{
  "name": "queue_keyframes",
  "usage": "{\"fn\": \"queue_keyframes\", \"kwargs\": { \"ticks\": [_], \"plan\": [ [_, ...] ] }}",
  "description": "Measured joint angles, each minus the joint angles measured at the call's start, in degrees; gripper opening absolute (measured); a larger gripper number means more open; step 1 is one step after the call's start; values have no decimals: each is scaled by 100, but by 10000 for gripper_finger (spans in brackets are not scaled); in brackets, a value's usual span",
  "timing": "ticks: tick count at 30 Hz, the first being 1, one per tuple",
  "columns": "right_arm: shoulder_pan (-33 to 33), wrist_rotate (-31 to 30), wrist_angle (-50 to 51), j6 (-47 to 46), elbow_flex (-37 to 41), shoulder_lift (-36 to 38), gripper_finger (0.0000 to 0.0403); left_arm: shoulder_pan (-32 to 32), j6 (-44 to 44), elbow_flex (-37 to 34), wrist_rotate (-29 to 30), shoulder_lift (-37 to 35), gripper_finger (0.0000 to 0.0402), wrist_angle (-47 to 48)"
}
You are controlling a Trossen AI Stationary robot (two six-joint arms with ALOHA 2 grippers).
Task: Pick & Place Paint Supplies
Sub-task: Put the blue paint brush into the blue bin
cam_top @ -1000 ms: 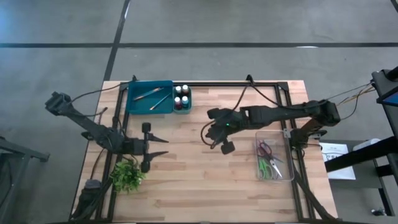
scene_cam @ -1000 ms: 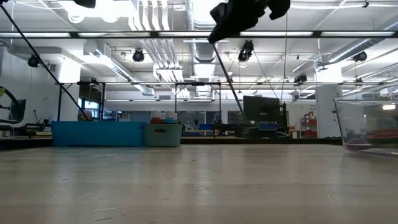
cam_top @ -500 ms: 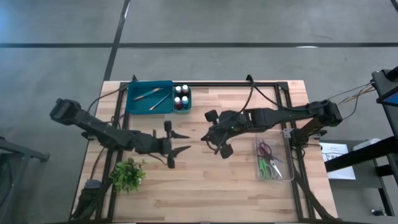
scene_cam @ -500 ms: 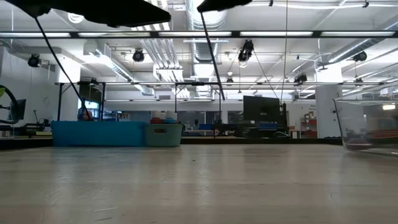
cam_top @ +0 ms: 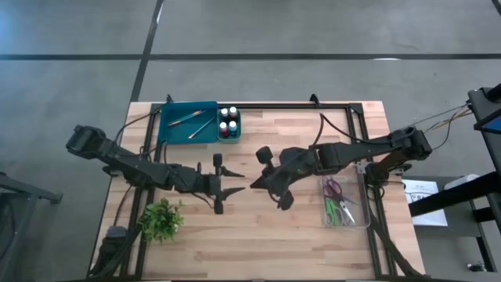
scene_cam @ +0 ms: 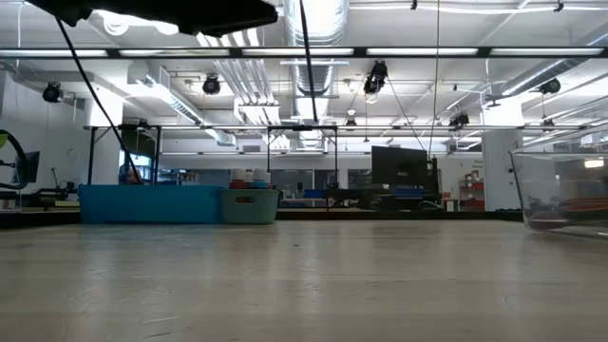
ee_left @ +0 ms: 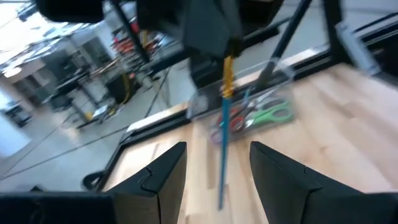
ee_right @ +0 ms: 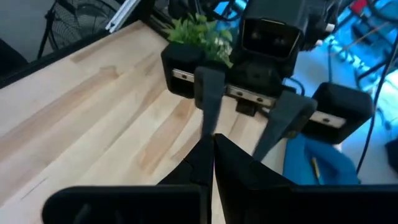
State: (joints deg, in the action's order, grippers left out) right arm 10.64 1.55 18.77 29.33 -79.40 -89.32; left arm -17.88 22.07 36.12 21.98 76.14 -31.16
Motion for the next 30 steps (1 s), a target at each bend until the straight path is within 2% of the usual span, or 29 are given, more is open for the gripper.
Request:
{"fn": "queue_keyframes", "kwargs": {
  "ticks": [10, 15, 19, 23, 30],
  "plan": [
    [39, 225, -537, 202, -10, -2, 8, 71, -175, 0, -302, 0, 183, -233],
    [39, 259, -740, 304, -12, -42, 8, 140, -261, 0, -734, 0, 183, -282],
    [36, 286, -914, 343, -12, -64, 8, 159, -345, 0, -780, 0, 183, -336],
    [39, 302, -998, 394, -12, -120, 8, 180, -384, 0, -1069, 0, 183, -338],
    [34, 301, -1128, 476, -21, -241, 8, 191, -430, 0, -1113, 0, 179, -340]
  ]
}}
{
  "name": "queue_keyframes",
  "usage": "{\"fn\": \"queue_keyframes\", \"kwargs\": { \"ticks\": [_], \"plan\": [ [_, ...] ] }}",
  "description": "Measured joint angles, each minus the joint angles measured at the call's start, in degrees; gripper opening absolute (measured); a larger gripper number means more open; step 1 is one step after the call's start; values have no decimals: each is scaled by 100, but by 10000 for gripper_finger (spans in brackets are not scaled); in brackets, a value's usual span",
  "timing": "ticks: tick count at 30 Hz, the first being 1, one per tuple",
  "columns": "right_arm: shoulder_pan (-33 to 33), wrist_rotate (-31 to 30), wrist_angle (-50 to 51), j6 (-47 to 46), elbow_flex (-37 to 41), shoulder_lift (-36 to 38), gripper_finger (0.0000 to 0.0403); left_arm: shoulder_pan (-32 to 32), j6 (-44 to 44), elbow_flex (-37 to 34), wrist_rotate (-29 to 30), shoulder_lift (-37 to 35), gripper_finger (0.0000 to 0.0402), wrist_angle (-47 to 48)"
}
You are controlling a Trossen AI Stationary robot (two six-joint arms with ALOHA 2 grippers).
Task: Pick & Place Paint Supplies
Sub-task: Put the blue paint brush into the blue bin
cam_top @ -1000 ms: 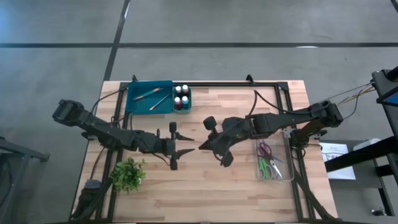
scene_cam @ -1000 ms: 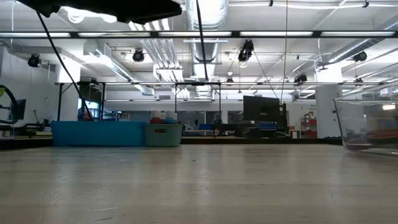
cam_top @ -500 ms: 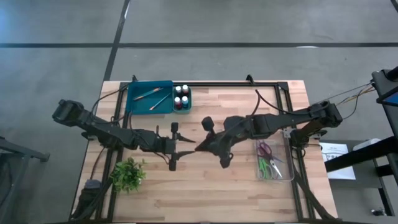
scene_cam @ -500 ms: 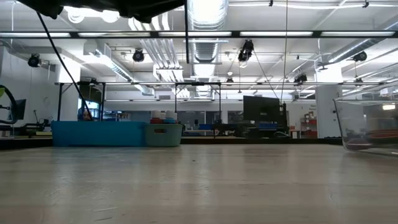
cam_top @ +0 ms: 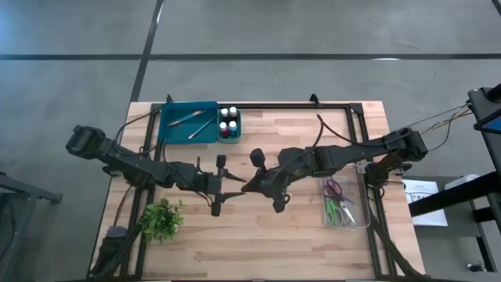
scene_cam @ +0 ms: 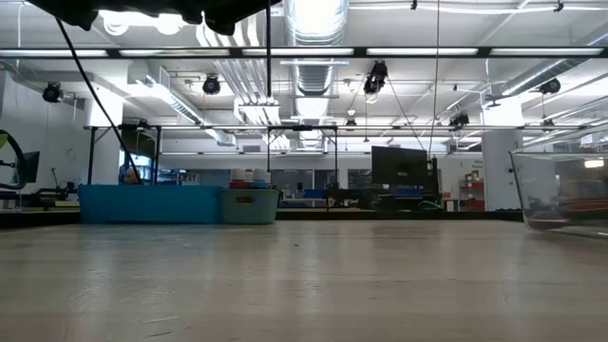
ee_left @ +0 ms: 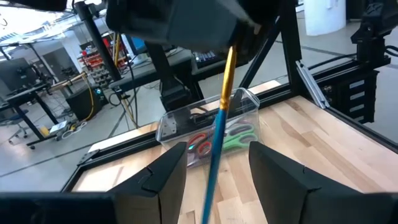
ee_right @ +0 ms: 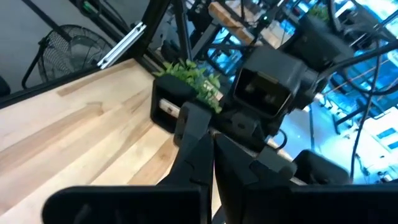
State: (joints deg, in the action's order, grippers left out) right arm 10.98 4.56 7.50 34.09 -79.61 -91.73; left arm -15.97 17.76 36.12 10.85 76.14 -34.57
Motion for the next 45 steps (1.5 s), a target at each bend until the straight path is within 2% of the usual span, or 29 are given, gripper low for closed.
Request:
{"fn": "queue_keyframes", "kwargs": {
  "ticks": [4, 6, 8, 10, 17, 25, 29, 32, 38, 42, 45],
  "plan": [
    [0, 0, -18, 41, -72, -54, 8, 21, 2, 0, 1, 0, 145, 1],
    [0, 0, 1, 64, -93, -74, 8, 37, 23, 0, 2, 0, 103, 6],
    [0, -2, 19, 63, -140, -102, 8, 37, 52, 0, -2, 0, 43, 50],
    [0, -4, 68, 67, -153, -103, 8, 37, 85, -2, -39, 3, 18, 93],
    [0, -24, 45, 55, -155, -131, 8, 44, 134, -2, -42, 4, 12, 135],
    [-4, -323, -87, -359, -153, -25, 9, 85, 131, -2, -39, 4, 12, 219],
    [0, -323, -57, -536, -170, 49, 30, 164, 107, -2, -9, 4, 12, 399],
    [7, -345, 109, -690, -267, 51, 69, 204, 107, -2, 390, -14, 12, 688],
    [170, -650, 642, -910, -297, 59, 148, 247, -30, 62, 1883, -279, 12, 2158],
    [367, -952, 1214, -1237, -297, 61, 179, 268, -279, 312, 2677, -557, 12, 3386],
    [502, -1203, 1800, -1658, -294, 61, 187, 510, -361, 556, 2903, -699, 12, 4290]
  ]
}}
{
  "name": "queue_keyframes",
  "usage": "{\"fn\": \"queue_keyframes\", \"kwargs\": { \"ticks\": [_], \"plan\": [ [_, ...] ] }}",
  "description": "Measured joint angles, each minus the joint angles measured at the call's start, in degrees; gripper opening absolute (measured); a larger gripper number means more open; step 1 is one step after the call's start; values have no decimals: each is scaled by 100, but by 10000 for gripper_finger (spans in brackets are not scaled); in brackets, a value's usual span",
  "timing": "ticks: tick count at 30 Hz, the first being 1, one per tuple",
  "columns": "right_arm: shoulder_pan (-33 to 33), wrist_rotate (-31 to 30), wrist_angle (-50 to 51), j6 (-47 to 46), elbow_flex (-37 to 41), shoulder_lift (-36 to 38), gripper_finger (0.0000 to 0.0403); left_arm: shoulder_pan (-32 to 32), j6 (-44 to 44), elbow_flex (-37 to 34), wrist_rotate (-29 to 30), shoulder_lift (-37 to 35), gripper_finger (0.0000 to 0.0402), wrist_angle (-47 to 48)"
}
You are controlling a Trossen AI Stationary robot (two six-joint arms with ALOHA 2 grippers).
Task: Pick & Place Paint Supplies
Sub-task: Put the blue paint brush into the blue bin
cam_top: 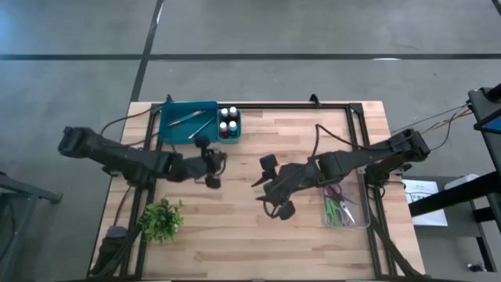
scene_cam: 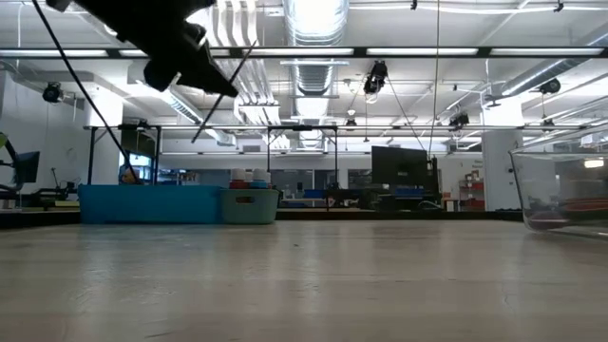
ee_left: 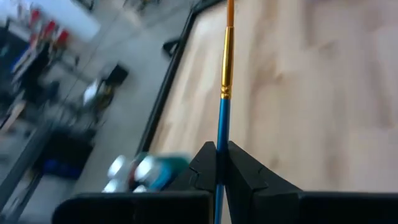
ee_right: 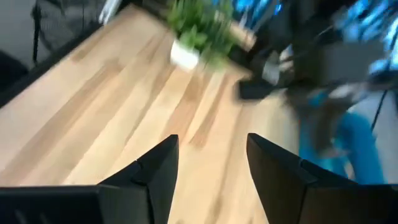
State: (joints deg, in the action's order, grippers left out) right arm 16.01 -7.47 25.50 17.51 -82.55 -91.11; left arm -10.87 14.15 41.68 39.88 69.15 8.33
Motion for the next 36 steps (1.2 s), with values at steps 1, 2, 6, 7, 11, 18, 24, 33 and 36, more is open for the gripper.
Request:
{"fn": "queue_keyframes", "kwargs": {
  "ticks": [1, 2, 6, 7, 11, 18, 24, 33, 36],
  "plan": [
    [33, -22, 180, -166, 1, -1, 187, 148, -52, 100, 0, -33, 12, 310],
    [72, -22, 349, -343, 1, 0, 187, 339, -105, 219, -7, -56, 12, 675],
    [240, -26, 705, -896, 139, 0, 188, 1303, -171, 689, -483, -39, 12, 1936],
    [293, -26, 697, -970, 208, 0, 188, 1578, -93, 769, -696, -33, 12, 2052],
    [443, -55, 682, -1190, 504, 0, 188, 2548, 472, 905, -1526, -33, 12, 2187],
    [522, -235, 296, -1555, 968, -2, 188, 3819, 1566, 1016, -2163, -31, 12, 2819],
    [551, -279, -470, -1609, 1290, -2, 188, 4614, 2356, 946, -2588, 141, 12, 3161],
    [551, -321, -1149, -1824, 1485, -2, 188, 5256, 3046, 945, -2581, 983, 12, 3164],
    [551, -323, -1135, -1926, 1536, -2, 188, 5304, 3106, 945, -2463, 1212, 12, 3127]
  ]
}}
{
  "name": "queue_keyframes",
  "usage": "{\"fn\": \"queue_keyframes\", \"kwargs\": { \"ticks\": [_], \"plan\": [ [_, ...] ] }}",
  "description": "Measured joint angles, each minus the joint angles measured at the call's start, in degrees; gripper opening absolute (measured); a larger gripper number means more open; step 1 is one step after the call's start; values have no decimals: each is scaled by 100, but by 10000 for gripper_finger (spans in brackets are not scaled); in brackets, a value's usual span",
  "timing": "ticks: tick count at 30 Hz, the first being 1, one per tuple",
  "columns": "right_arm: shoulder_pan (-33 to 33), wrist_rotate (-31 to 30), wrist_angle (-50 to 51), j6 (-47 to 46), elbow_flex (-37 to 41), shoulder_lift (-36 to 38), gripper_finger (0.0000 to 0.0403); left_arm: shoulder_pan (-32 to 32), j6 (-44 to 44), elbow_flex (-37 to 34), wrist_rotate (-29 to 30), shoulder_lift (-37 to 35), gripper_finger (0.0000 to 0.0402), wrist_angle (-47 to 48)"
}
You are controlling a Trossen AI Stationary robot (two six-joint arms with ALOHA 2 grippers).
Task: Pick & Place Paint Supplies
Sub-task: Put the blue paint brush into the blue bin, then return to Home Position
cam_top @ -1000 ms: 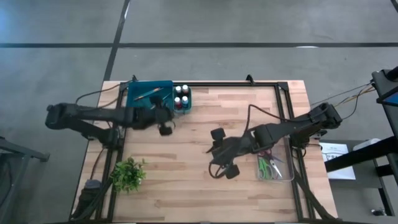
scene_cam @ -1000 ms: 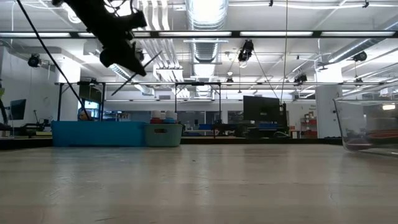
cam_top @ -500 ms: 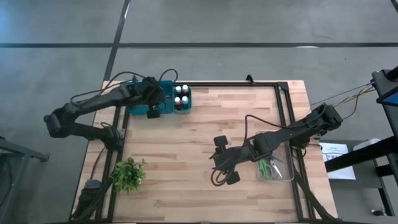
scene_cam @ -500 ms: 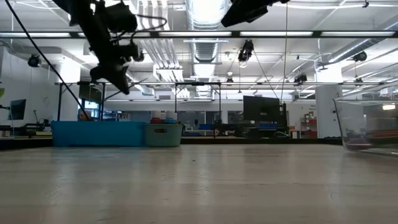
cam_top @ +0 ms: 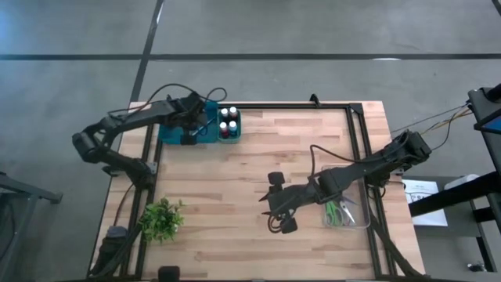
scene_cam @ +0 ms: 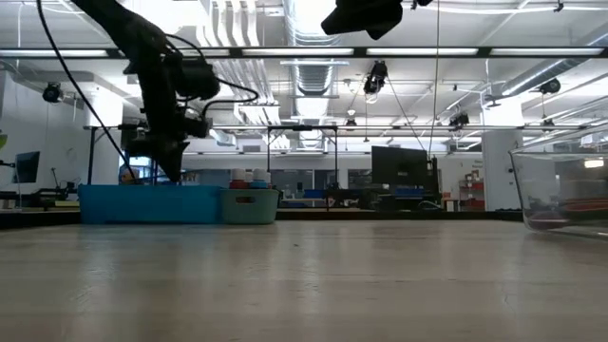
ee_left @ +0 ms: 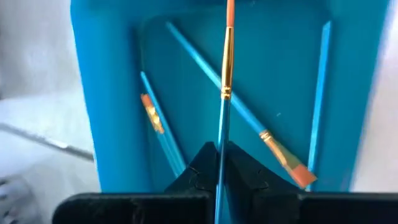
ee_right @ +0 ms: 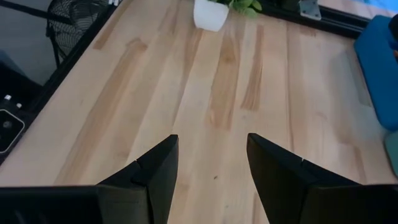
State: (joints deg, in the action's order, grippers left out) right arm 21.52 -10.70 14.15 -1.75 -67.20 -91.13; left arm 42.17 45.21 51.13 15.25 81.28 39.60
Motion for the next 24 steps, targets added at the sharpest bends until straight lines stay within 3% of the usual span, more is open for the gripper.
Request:
{"fn": "queue_keyframes", "kwargs": {
  "ticks": [3, 13, 24],
  "plan": [
    [0, 0, -10, -89, 12, 0, 188, 0, -4, 35, 318, 130, 24, -16],
    [0, 0, 11, -110, 48, 0, 188, -2, -133, 70, 496, 100, 147, -77],
    [76, 2, 16, -113, 63, 0, 188, -9, -281, 70, 699, -135, 172, -74]
  ]
}}
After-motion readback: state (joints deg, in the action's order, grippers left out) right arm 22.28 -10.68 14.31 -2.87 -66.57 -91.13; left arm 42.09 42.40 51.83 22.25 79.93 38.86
